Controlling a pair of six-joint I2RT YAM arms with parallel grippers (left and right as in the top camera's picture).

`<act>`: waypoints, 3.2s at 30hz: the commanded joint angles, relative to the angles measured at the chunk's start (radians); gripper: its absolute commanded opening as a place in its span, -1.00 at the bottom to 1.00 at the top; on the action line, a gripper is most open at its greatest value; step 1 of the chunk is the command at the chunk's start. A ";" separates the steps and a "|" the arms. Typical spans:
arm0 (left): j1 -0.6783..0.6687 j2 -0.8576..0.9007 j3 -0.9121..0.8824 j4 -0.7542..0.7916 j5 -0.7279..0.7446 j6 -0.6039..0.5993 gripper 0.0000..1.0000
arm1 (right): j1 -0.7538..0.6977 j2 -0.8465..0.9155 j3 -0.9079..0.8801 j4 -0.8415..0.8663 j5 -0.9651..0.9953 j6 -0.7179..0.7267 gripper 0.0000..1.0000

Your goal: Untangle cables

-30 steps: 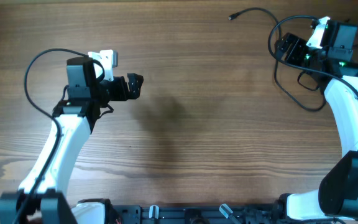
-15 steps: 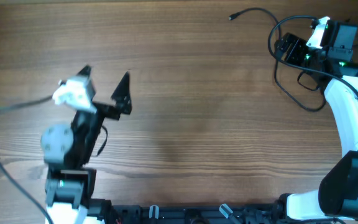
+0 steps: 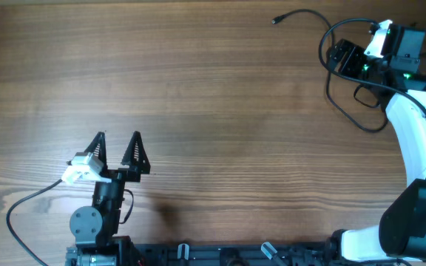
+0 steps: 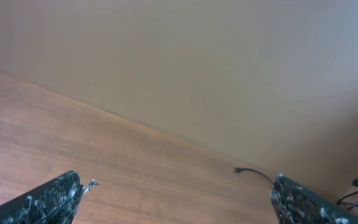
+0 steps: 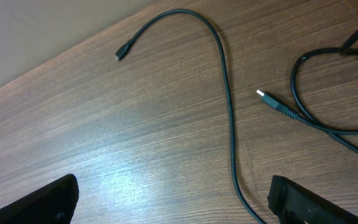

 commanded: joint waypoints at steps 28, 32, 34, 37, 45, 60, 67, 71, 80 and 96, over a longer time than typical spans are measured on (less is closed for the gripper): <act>-0.035 -0.083 -0.006 -0.264 -0.041 0.228 1.00 | 0.005 -0.007 0.002 0.002 0.004 0.000 0.99; -0.035 -0.083 -0.006 -0.264 -0.041 0.228 1.00 | 0.005 -0.058 0.001 -0.011 0.117 -0.011 0.99; -0.035 -0.083 -0.006 -0.264 -0.041 0.228 1.00 | 0.005 -0.100 0.001 0.019 0.116 0.005 1.00; -0.035 -0.083 -0.006 -0.264 -0.041 0.228 1.00 | 0.006 -0.189 -0.006 0.087 0.084 0.000 0.99; -0.035 -0.083 -0.006 -0.264 -0.041 0.228 1.00 | 0.059 -0.443 -0.300 0.572 0.051 0.000 1.00; -0.035 -0.083 -0.006 -0.264 -0.041 0.228 1.00 | 0.090 -1.046 -1.143 1.066 0.124 -0.029 0.99; -0.035 -0.083 -0.006 -0.264 -0.041 0.228 1.00 | 0.090 -1.339 -1.244 0.793 0.128 -0.056 0.99; -0.035 -0.083 -0.006 -0.264 -0.041 0.228 1.00 | 0.090 -1.455 -1.244 0.570 0.130 -0.079 0.99; -0.035 -0.083 -0.006 -0.264 -0.041 0.228 1.00 | 0.122 -1.624 -1.244 0.441 0.164 -0.295 0.99; -0.035 -0.083 -0.006 -0.264 -0.041 0.228 1.00 | 0.129 -1.622 -1.244 0.442 0.161 -0.273 1.00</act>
